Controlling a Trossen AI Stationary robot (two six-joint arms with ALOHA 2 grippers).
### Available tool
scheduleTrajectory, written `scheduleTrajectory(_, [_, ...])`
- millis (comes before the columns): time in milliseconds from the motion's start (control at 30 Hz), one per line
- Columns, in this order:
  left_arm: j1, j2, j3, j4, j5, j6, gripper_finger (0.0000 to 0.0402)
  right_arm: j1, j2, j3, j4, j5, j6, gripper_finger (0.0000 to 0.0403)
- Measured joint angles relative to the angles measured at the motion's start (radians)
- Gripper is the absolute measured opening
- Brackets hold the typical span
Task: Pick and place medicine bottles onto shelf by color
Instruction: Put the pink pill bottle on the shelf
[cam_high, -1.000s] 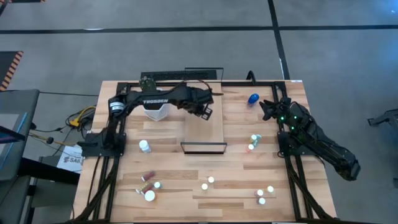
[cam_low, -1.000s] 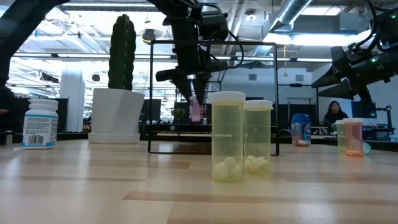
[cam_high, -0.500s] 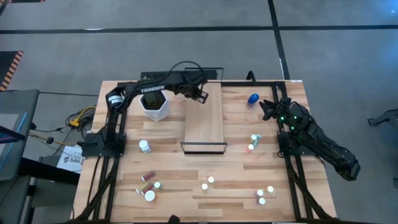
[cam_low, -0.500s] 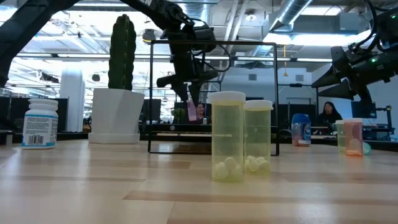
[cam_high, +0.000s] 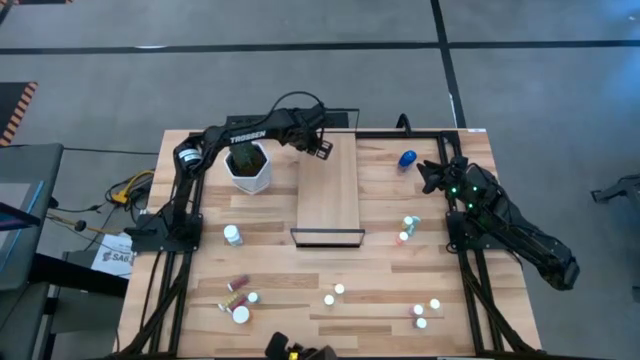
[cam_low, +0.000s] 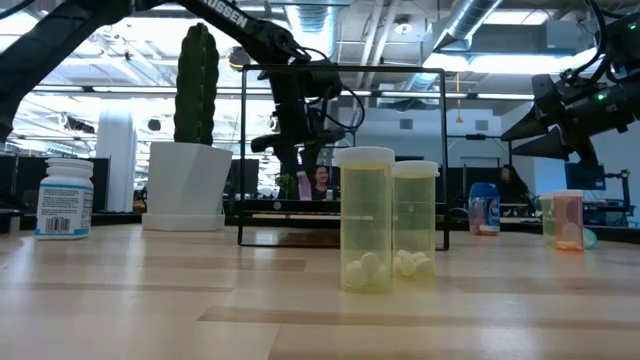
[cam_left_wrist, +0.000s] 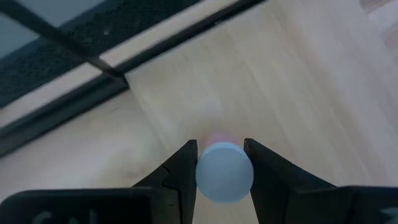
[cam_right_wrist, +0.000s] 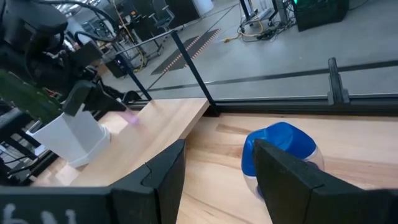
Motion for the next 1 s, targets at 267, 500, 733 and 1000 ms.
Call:
scheduleTrajectory(267, [0.012,0.0,0.0,0.024,-0.034,0.042,0.01,0.0,-0.001,0.0,0.001,0.0,0.0,0.021])
scheduleTrajectory(500, [0.018,0.0,0.0,0.019,-0.018,0.052,0.01,0.0,-0.001,0.0,0.001,0.0,0.0,0.021])
scheduleTrajectory(733, [0.017,0.0,-0.012,0.015,-0.008,0.053,0.01,0.0,-0.001,0.0,0.001,0.0,0.0,0.021])
scheduleTrajectory(1000, [0.017,-0.002,-0.034,0.035,-0.011,0.052,0.01,0.0,-0.001,0.0,0.001,0.0,0.0,0.021])
